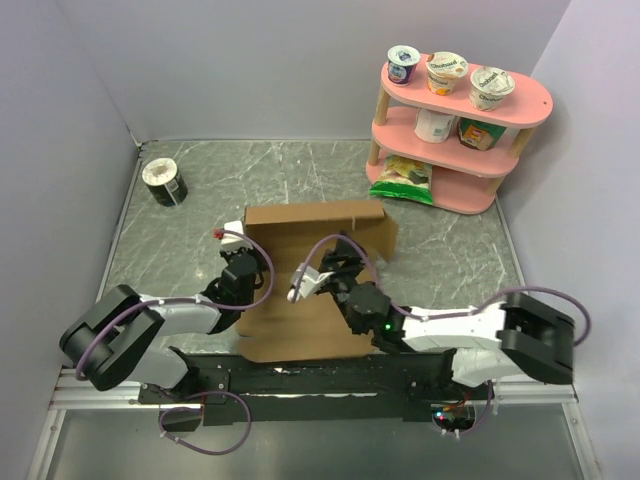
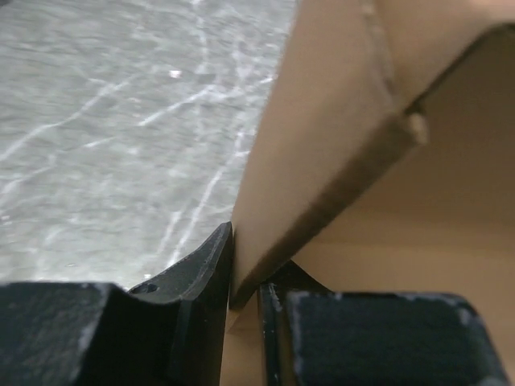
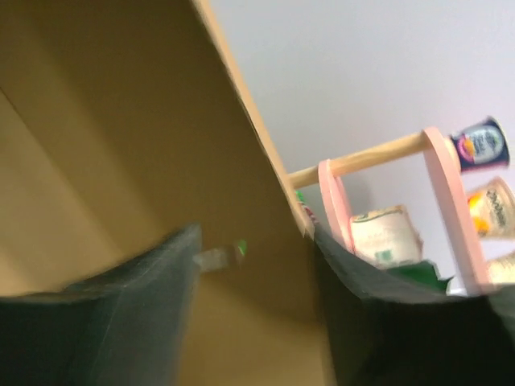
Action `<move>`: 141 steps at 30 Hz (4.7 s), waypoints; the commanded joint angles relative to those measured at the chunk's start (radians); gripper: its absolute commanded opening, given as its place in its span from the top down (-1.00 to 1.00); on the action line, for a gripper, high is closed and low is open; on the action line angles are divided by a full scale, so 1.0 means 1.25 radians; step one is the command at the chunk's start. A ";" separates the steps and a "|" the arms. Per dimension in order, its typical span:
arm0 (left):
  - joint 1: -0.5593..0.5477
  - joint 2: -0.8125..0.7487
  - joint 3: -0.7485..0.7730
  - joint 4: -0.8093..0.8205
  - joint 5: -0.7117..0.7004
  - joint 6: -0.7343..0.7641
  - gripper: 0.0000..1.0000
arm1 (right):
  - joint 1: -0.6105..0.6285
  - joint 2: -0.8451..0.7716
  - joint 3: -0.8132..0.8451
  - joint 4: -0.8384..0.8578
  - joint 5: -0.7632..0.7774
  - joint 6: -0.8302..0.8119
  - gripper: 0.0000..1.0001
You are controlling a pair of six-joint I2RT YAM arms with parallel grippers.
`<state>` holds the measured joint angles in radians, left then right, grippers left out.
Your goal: Fold the paper box
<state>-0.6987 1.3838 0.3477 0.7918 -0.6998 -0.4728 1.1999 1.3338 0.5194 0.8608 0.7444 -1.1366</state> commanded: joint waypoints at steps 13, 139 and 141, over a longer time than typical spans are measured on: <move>0.037 -0.158 -0.035 -0.109 0.063 0.068 0.95 | 0.002 -0.274 0.426 -0.893 -0.004 0.781 -0.86; 0.418 -0.466 0.018 -0.426 0.641 -0.135 -0.93 | -0.507 -0.412 0.290 -0.961 -0.539 1.239 -0.86; 0.417 -0.508 -0.008 -0.400 0.649 -0.138 -0.92 | -0.507 -0.420 0.288 -0.959 -0.560 1.250 -0.83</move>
<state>-0.1722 0.8207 0.3592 0.2871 0.1093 -0.6765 0.5632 0.8555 0.8371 -0.3359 0.0685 0.3851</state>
